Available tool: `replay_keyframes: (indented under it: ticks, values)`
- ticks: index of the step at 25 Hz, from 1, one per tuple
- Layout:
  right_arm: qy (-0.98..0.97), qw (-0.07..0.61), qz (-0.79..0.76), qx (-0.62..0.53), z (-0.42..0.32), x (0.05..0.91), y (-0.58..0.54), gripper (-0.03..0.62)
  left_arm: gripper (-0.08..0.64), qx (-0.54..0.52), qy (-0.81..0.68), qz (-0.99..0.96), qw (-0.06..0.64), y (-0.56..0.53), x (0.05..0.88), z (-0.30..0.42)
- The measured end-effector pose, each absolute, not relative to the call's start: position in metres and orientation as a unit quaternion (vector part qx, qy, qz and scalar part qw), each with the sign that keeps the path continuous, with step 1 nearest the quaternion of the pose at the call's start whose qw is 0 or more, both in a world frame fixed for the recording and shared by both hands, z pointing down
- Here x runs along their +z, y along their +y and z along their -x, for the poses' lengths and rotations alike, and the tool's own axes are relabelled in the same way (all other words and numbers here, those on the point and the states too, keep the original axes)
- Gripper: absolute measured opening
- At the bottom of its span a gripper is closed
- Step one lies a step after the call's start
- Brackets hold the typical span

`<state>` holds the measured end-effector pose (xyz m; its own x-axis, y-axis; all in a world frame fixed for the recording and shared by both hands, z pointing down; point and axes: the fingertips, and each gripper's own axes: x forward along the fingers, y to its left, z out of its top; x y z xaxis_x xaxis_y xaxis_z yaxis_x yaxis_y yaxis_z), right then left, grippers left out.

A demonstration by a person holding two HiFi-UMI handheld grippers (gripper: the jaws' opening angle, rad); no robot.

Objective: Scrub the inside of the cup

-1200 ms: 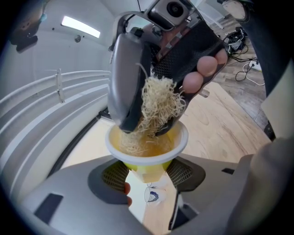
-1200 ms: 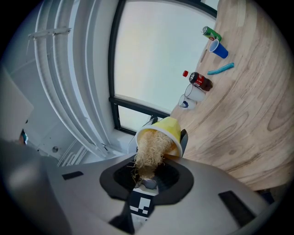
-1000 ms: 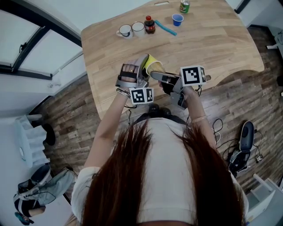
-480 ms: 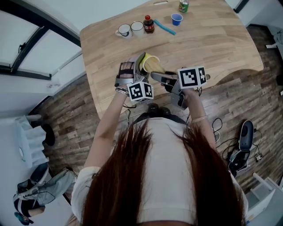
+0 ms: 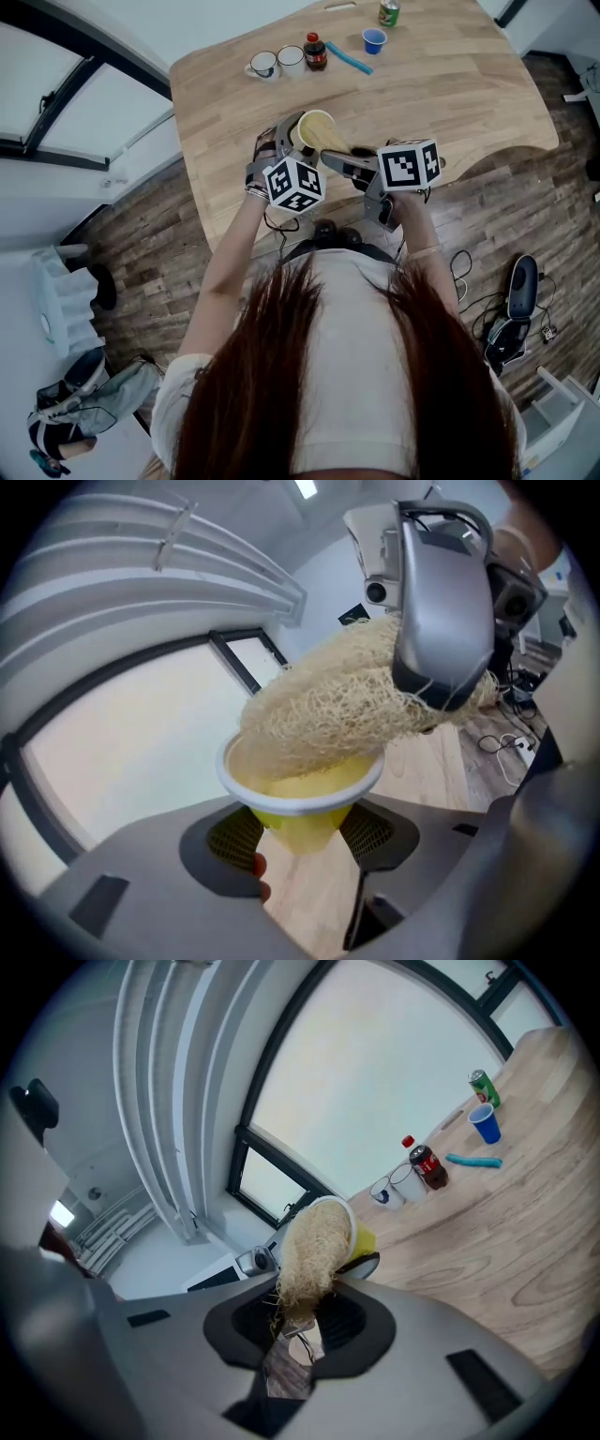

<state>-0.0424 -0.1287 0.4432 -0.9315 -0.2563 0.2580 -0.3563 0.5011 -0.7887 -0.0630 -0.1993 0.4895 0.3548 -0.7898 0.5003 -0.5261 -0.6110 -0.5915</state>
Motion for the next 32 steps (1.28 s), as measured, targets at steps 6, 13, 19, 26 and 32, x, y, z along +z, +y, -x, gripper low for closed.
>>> replay_keyframes:
  ticks: [6, 13, 19, 26, 32]
  values:
    - [-0.875, 0.048, -0.176, 0.449, 0.040, 0.436, -0.126, 0.081, 0.256, -0.380, 0.401, 0.828, 0.092, -0.194, 0.495, 0.061]
    - [-0.881, 0.037, -0.172, 0.440, 0.041, 0.429, -0.130, 0.081, 0.256, -0.363, 0.376, 0.853, 0.011, -0.190, 0.502, 0.058]
    - [-0.885, 0.027, -0.175, 0.430, 0.037, 0.425, -0.131, 0.081, 0.256, -0.340, 0.353, 0.869, -0.069, -0.183, 0.509, 0.052]
    - [-0.890, 0.017, -0.174, 0.420, 0.036, 0.418, -0.132, 0.081, 0.255, -0.311, 0.340, 0.879, -0.124, -0.180, 0.504, 0.047]
    - [-0.893, 0.006, -0.175, 0.415, 0.033, 0.414, -0.132, 0.081, 0.256, -0.280, 0.327, 0.882, -0.193, -0.177, 0.506, 0.050]
